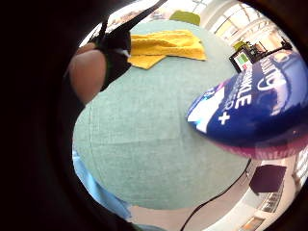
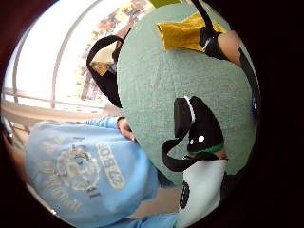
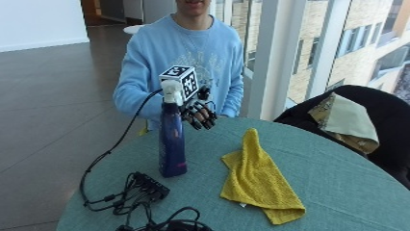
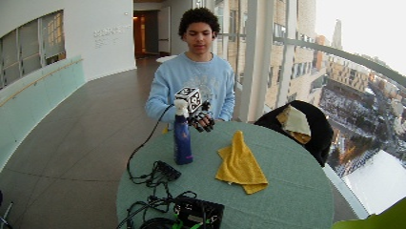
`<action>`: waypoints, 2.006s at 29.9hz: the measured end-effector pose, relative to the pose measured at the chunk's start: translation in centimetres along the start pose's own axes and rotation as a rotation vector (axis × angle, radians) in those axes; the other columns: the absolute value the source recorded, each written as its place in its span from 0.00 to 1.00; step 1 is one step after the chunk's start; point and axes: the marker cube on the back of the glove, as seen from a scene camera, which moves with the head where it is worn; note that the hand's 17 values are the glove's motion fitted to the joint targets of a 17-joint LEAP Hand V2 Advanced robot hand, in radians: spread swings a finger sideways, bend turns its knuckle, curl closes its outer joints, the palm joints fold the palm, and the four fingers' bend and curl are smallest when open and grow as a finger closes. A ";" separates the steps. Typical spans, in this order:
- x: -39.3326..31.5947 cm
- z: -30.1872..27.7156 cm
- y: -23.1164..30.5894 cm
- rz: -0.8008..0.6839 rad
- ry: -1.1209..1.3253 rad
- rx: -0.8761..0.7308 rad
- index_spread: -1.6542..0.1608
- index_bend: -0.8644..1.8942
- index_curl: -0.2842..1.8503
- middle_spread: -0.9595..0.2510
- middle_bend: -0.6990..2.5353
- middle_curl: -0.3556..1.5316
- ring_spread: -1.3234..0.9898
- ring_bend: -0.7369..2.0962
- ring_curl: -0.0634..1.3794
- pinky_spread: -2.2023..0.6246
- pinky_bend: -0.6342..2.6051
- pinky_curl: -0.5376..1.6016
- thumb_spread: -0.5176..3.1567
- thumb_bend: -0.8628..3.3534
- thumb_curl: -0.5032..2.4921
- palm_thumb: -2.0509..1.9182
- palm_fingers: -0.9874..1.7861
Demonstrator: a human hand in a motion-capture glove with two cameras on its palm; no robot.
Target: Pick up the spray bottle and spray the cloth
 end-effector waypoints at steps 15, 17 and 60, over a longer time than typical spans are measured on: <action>-1.1 -0.4 2.7 0.047 0.014 0.046 0.76 0.40 0.26 0.73 0.32 0.32 0.56 0.37 0.21 0.84 0.25 0.34 0.41 0.29 0.24 0.68 0.65; -0.6 -0.7 3.3 0.074 -0.012 0.086 0.75 0.39 0.27 0.74 0.30 0.32 0.56 0.38 0.21 0.85 0.26 0.35 0.42 0.29 0.25 0.68 0.64; 12.7 -2.0 4.3 0.522 -0.832 0.664 0.70 0.36 0.24 0.78 0.27 0.37 0.58 0.37 0.25 0.85 0.33 0.42 0.45 0.21 0.27 0.69 0.53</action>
